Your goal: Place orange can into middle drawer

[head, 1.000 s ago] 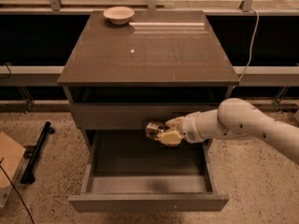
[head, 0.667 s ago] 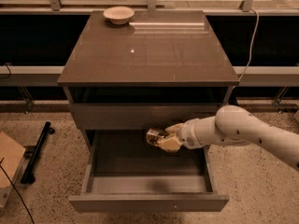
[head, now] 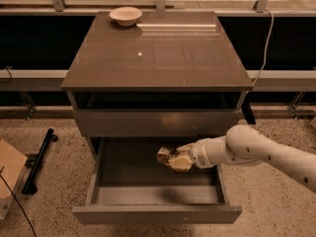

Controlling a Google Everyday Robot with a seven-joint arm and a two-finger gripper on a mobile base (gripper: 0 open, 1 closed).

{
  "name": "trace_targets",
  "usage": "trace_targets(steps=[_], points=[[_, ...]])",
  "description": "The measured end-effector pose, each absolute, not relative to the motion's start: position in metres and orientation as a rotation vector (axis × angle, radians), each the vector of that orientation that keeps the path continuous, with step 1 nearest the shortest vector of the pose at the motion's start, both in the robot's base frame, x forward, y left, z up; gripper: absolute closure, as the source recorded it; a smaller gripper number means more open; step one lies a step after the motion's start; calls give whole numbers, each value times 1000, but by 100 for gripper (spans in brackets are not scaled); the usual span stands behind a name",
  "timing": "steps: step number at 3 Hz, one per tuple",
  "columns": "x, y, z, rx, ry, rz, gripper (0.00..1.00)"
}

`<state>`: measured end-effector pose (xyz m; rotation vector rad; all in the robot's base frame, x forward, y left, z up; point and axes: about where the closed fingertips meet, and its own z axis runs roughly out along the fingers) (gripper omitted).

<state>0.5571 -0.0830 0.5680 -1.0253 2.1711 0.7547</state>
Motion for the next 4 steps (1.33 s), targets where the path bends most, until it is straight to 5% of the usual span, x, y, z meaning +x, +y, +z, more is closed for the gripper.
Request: trace_targets(steps=[4], points=[[551, -94, 499, -886, 2270, 830, 100]])
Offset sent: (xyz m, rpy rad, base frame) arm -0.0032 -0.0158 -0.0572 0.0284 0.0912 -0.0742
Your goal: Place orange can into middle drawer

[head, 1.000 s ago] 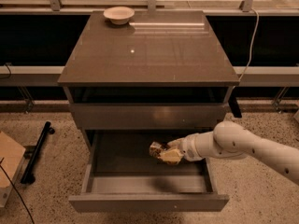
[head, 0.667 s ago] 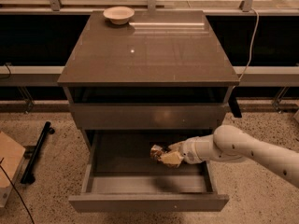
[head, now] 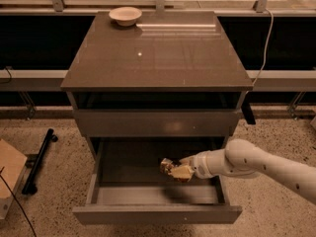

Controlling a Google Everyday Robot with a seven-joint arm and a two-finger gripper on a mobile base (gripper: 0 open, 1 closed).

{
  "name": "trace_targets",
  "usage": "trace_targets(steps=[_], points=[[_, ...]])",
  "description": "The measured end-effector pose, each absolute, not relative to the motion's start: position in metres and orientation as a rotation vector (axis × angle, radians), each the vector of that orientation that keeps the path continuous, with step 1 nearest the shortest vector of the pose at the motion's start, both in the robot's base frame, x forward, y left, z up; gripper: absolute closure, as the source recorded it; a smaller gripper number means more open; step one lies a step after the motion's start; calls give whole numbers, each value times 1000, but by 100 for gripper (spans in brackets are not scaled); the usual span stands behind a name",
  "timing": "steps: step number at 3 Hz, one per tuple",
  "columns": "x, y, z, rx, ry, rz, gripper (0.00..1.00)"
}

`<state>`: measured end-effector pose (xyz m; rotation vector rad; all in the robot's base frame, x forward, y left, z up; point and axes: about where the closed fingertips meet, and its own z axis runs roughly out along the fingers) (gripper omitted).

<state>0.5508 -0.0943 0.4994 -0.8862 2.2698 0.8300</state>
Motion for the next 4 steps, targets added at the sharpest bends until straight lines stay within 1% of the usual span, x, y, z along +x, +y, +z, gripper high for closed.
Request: trace_targets(steps=[4], points=[[545, -104, 445, -749, 2345, 924, 100]])
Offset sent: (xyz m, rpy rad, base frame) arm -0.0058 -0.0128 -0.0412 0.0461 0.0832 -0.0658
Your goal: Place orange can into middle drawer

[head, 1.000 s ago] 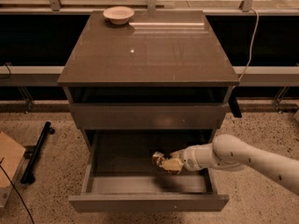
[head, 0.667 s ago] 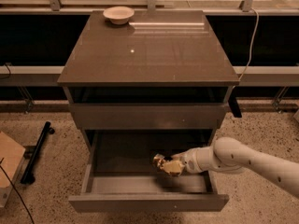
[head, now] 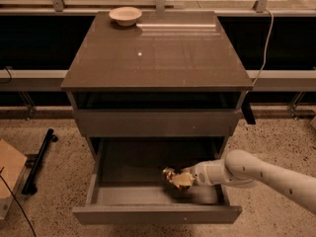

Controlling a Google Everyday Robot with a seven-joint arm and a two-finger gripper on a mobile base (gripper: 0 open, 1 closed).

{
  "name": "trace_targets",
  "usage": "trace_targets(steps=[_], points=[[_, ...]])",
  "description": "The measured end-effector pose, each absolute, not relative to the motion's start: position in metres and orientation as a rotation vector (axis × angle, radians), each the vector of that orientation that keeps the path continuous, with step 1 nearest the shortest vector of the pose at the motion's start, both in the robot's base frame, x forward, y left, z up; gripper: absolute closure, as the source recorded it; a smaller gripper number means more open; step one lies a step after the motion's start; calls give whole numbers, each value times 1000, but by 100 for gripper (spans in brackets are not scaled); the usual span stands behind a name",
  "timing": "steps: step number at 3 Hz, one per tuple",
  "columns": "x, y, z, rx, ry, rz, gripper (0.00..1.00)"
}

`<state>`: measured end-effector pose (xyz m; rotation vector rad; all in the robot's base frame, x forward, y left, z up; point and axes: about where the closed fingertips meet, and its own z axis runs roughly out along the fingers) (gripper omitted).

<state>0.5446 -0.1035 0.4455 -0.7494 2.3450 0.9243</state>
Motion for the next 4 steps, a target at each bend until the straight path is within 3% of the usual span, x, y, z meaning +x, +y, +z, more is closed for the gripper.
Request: trace_targets(steps=[1, 2, 4], points=[[542, -106, 431, -707, 2369, 944, 100], [540, -109, 418, -670, 2399, 938, 85], [541, -110, 406, -636, 2430, 923, 40]])
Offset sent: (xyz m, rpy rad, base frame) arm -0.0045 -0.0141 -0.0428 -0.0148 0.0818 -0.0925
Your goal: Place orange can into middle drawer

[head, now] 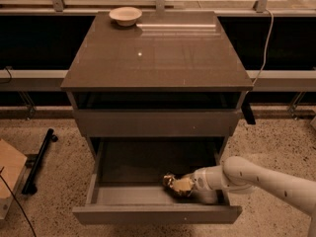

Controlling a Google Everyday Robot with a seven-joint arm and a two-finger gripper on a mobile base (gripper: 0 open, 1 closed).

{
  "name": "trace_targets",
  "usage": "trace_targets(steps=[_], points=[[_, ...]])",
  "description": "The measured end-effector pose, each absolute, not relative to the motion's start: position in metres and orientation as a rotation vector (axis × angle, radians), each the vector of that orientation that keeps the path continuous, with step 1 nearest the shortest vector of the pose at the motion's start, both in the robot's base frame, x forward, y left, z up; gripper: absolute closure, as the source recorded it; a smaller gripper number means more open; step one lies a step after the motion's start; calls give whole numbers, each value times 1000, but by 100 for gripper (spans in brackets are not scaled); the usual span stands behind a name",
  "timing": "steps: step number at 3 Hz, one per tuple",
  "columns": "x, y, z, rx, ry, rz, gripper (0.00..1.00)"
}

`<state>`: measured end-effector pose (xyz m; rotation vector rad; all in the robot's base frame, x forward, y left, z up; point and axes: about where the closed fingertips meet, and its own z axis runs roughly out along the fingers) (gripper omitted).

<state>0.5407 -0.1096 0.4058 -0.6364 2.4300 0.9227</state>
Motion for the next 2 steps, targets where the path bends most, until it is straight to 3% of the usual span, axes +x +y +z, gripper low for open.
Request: trace_targets(steps=[1, 2], points=[[540, -107, 405, -639, 2430, 927, 17], [540, -106, 404, -642, 2430, 930, 0]])
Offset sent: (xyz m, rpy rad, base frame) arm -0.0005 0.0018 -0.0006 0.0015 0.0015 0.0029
